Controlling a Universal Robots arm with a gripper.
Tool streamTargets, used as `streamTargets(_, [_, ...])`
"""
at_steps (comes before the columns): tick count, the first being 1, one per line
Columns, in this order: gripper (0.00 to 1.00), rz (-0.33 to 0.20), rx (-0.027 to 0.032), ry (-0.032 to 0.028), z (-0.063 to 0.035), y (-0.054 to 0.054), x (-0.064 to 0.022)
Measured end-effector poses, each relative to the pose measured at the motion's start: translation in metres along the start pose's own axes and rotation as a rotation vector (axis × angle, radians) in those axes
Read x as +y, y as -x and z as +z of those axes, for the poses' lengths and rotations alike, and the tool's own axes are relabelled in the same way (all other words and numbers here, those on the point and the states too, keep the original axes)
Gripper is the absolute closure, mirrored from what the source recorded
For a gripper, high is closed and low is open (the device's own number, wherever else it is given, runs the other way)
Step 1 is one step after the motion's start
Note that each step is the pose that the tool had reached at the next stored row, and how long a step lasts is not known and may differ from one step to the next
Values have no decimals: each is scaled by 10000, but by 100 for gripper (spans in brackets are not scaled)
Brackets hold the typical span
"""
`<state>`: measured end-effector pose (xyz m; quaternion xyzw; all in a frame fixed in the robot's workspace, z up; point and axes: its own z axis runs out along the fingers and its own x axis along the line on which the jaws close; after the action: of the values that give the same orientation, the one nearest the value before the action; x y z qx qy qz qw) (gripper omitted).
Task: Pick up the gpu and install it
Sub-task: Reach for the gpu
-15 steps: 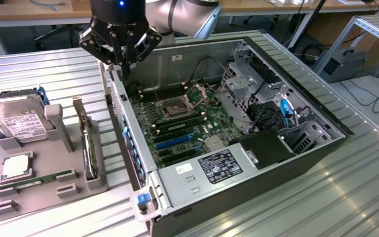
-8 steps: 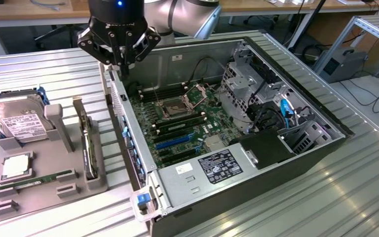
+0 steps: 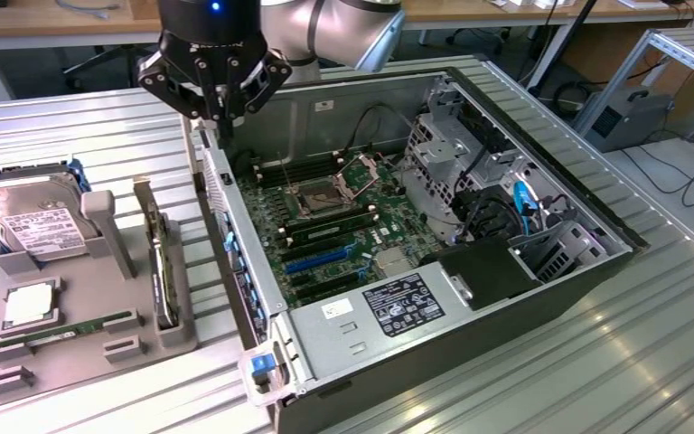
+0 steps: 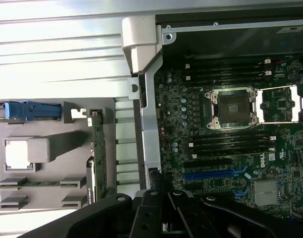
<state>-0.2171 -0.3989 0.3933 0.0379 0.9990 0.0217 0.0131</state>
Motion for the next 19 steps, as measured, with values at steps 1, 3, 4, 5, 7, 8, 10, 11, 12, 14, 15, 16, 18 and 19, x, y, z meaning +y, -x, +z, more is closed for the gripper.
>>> streamTargets(1, [89, 1, 0, 0, 0, -4, 0])
streamTargets(3, [89, 0, 0, 1, 0, -12, -1])
streamTargets(4, [89, 0, 0, 0, 0, -15, -1])
streamTargets(5, [89, 0, 0, 0, 0, -19, -1])
streamTargets(7, [89, 0, 0, 1, 0, -26, -2])
streamTargets(8, [89, 1, 0, 0, -1, -30, -2])
streamTargets(10, [89, 0, 0, 0, -1, -36, -3])
streamTargets(11, [89, 1, 0, 0, -1, -42, -3])
streamTargets(12, [89, 0, 0, 0, -1, -46, -3])
streamTargets(14, [89, 0, 0, 0, -1, -54, -4])
streamTargets(15, [89, 0, 0, 1, -1, -57, -4])
streamTargets(16, [89, 0, -1, 0, -1, -60, -5])
streamTargets(18, [89, 0, -1, 0, -1, -66, -5])
streamTargets(19, [89, 1, 0, 0, -2, -69, -5])
